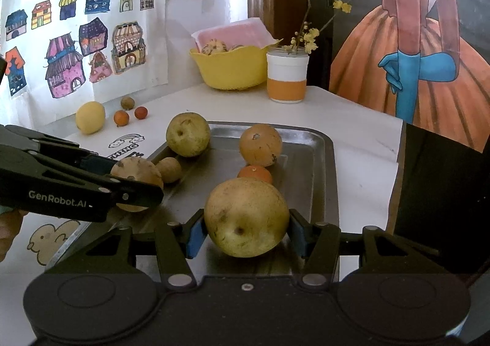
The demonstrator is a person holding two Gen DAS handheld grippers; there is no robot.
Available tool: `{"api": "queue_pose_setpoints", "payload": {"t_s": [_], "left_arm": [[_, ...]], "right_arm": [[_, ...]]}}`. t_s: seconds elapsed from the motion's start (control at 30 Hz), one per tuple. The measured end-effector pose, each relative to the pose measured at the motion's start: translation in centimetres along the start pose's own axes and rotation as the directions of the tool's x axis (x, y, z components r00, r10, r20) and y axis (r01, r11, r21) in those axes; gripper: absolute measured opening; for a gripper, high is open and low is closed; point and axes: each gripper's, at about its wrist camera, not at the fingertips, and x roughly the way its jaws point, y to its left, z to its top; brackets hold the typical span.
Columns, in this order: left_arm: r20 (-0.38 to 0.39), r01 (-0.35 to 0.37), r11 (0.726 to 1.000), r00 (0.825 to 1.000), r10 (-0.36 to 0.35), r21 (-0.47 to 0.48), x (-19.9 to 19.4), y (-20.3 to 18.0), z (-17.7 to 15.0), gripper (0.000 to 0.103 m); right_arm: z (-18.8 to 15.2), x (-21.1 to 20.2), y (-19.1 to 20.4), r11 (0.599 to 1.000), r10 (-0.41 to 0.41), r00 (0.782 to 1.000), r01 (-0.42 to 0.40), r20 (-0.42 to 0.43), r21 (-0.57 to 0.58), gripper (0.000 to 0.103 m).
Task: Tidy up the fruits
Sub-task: 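Lower the gourd onto the tray and open the left tool while the right tool releases the pear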
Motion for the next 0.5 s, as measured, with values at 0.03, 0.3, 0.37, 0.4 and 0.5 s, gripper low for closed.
{"api": "queue_pose_setpoints", "payload": {"t_s": [0.03,0.3,0.37,0.4,0.5], "left_arm": [[-0.002,0.002,1.000,1.000,-0.002,-0.001,0.0,0.0,0.0,0.054],[0.024,0.005,1.000,1.000,-0.005,0.005,-1.0,-0.4,-0.2,0.059],[0.034,0.012,1.000,0.999,-0.012,-0.002,-1.5,-0.3,-0.3,0.062],[0.044,0.012,1.000,0.999,-0.011,-0.007,-1.9,-0.3,-0.3,0.064],[0.070,0.011,1.000,0.998,-0.010,-0.022,-3.0,-0.1,-0.3,0.072]], "right_arm": [[0.0,0.0,0.0,1.000,-0.001,1.000,0.001,-0.001,-0.001,0.058],[-0.2,-1.3,1.1,0.999,-0.028,0.999,0.030,0.029,-0.043,0.075],[-0.1,-1.9,1.5,0.997,-0.043,0.998,0.046,0.043,-0.065,0.080],[-0.1,-2.2,1.6,0.996,-0.050,0.998,0.053,0.050,-0.072,0.084],[0.1,-3.3,2.1,0.995,-0.061,0.996,0.066,0.066,-0.074,0.092]]}}
